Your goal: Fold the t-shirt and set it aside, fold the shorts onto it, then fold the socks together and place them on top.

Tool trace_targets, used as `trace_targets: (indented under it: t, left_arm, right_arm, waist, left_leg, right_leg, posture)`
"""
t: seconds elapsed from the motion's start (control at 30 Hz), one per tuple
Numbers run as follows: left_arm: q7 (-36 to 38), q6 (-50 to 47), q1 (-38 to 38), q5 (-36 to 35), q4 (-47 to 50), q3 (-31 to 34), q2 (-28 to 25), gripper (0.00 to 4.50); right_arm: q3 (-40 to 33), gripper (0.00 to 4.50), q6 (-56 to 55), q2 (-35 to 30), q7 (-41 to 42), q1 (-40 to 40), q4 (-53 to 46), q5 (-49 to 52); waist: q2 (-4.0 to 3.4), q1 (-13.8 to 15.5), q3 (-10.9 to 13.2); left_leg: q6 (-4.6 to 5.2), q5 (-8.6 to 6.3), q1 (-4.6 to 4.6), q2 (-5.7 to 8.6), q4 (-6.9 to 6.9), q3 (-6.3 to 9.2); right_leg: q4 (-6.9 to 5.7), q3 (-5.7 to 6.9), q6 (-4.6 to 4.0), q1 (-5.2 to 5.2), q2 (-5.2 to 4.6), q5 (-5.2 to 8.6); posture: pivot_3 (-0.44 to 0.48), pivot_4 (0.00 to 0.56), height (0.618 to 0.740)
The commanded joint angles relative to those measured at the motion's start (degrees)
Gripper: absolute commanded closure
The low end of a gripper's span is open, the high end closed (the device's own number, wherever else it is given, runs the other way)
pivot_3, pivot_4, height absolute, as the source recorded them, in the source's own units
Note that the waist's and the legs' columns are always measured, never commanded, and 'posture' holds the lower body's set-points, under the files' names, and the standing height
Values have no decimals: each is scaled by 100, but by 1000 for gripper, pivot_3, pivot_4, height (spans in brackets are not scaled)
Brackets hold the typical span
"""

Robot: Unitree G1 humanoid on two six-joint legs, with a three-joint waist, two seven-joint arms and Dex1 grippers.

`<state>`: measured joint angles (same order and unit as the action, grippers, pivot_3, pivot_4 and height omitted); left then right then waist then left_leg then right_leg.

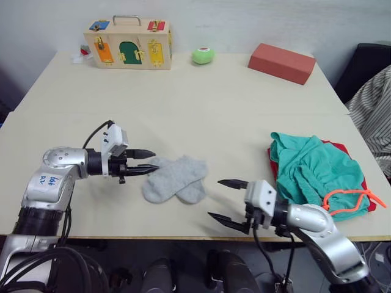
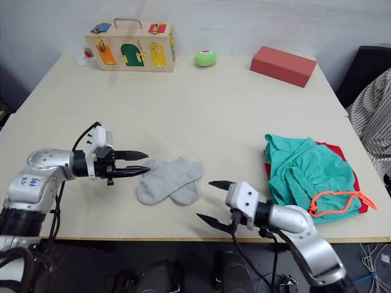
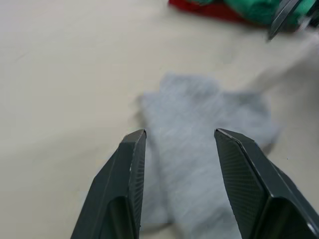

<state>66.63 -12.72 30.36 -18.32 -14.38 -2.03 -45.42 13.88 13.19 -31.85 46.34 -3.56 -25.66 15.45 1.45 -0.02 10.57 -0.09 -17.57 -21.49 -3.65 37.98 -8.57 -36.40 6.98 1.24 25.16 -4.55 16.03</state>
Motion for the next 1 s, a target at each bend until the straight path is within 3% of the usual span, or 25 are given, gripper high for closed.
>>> trace_targets:
  t: [0.03, 0.23, 0.33, 0.47, 0.57, 0.7, 0.77, 1.0]
  left_arm:
    - [174, 1150, 415, 501, -1207, -104, 155, 2211]
    - [241, 1685, 943, 864, -2436, -170, 479, 2211]
    - [345, 1596, 1027, 970, -2656, -238, 579, 2184]
    - [356, 1338, 1119, 1073, -2833, -267, 659, 2184]
    - [374, 1164, 1123, 1138, -2865, -294, 657, 2785]
    - [402, 964, 946, 1072, -2568, -233, 632, 4031]
    - [397, 830, 790, 1018, -2288, -182, 603, 4430]
    - [171, -49, -181, 648, -595, 160, 475, 4430]
  right_arm:
    - [378, 0, -329, 208, -62, -280, 416, -486]
    - [726, 0, -761, 473, -98, -656, 1095, -1036]
    - [754, 592, -803, 598, -117, -745, 1240, -1115]
    - [784, 1957, -806, 643, -79, -815, 1353, -1224]
    - [777, 3031, -824, 653, -67, -876, 1431, -1276]
    - [735, 4440, -838, 642, -41, -931, 1470, -1257]
    - [708, 4500, -848, 618, -10, -948, 1489, -1233]
    - [557, 4500, -1131, 447, 292, -1146, 1768, -1149]
  waist:
    - [2, -3, -1]
    - [11, -12, 1]
    - [12, -23, 1]
    - [13, -27, 0]
    - [14, -29, 0]
    - [14, -34, -1]
    - [14, -36, -1]
    - [14, -76, -1]
  left_leg:
    - [0, 0, -4, 0, 2, -2]
    - [6, -3, -12, 1, 21, -29]
    - [6, -2, -10, -2, 22, -38]
    - [1, 0, -7, -9, 21, -43]
    - [0, 1, -3, -7, 22, -46]
    - [0, 1, 8, -9, 22, -56]
    - [-1, 1, 10, -9, 22, -56]
    - [-2, 1, 15, -10, 21, -63]
  right_leg:
    - [0, 0, 0, 3, 1, 0]
    - [-9, -1, 2, 14, 5, -1]
    - [-17, -10, 3, 19, 6, -1]
    - [-23, -17, 2, 22, 7, -1]
    - [-31, -20, 2, 22, 8, -1]
    - [-42, -35, 1, 22, 6, 0]
    - [-45, -37, 0, 22, 5, 1]
    - [-48, -49, 0, 23, 2, 1]
  posture:
    - [0, 150, 740]
    - [0, 150, 740]
    - [0, 150, 740]
    - [0, 150, 740]
    - [0, 150, 740]
    - [0, 150, 740]
    - [0, 150, 740]
    - [0, 150, 740]
